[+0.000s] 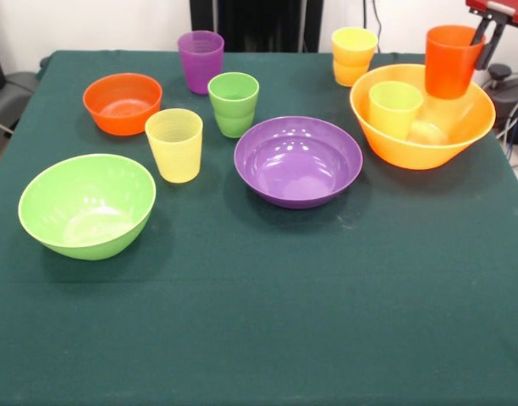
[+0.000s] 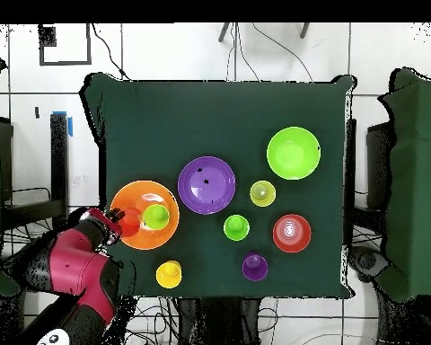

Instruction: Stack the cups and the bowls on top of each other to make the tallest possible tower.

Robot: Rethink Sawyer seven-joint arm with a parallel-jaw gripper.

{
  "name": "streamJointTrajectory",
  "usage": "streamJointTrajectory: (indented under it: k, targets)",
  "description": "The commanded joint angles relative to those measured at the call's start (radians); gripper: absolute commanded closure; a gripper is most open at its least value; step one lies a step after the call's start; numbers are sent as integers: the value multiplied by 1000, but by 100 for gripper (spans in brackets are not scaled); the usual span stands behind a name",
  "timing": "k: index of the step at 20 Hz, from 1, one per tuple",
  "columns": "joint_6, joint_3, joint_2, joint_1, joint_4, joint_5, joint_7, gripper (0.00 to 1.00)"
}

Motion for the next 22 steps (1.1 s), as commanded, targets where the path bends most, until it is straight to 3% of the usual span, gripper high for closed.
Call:
streamJointTrajectory:
  k: [1,22]
  targets:
    - [101,83,-29,11,-24,16,218,100]
    - [2,101,66,12,-46,38,233,100]
